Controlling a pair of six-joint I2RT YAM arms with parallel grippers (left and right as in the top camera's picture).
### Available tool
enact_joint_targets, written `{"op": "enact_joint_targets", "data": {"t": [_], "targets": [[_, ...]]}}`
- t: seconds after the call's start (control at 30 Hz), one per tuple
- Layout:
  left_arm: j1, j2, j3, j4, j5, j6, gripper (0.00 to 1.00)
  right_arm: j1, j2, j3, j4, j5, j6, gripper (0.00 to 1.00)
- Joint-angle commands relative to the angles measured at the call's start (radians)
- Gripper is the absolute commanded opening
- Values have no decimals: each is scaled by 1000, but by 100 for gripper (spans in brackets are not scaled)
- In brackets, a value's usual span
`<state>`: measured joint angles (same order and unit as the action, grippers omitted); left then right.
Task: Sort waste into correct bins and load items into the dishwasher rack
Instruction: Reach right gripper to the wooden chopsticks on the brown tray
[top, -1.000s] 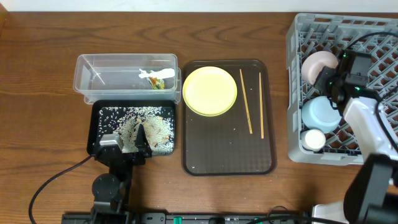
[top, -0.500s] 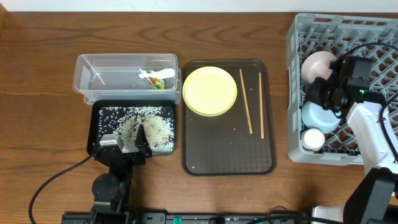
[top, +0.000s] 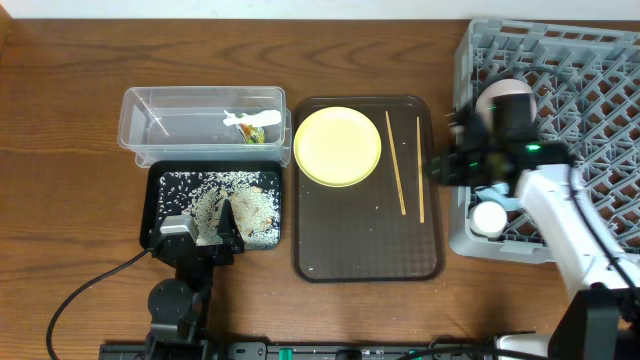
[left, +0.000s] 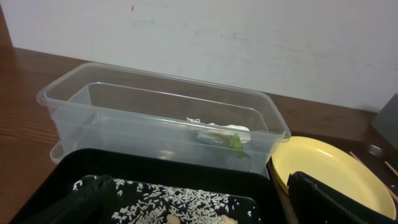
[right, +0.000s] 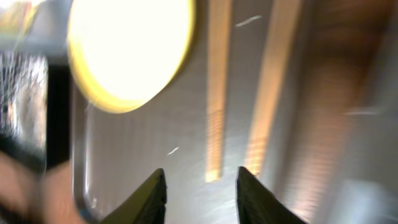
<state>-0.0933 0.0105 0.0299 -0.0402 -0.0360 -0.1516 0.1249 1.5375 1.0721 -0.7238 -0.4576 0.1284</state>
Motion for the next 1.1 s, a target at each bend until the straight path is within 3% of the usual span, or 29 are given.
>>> {"op": "enact_joint_targets", "data": {"t": [0.0, 0.13, 0.3, 0.73, 0.8, 0.87, 1.07], "targets": [[5, -6, -26, -26, -8, 17, 90, 108, -13, 5, -23, 98, -26, 36], [5, -6, -26, -26, -8, 17, 90, 196, -13, 5, -68, 337, 125, 34], [5, -6, -26, -26, -8, 17, 90, 182, -13, 5, -199, 681, 404, 9], [5, -6, -26, -26, -8, 17, 90, 31, -13, -8, -341, 764, 462, 3], [5, -6, -26, -26, -8, 17, 90, 8, -16, -8, -328, 753, 450, 3], [5, -6, -26, -26, -8, 17, 90, 5, -19, -8, -290, 678, 339, 5], [5, -6, -26, -26, -8, 17, 90, 84, -66, -8, -148, 211, -34, 30]]}}
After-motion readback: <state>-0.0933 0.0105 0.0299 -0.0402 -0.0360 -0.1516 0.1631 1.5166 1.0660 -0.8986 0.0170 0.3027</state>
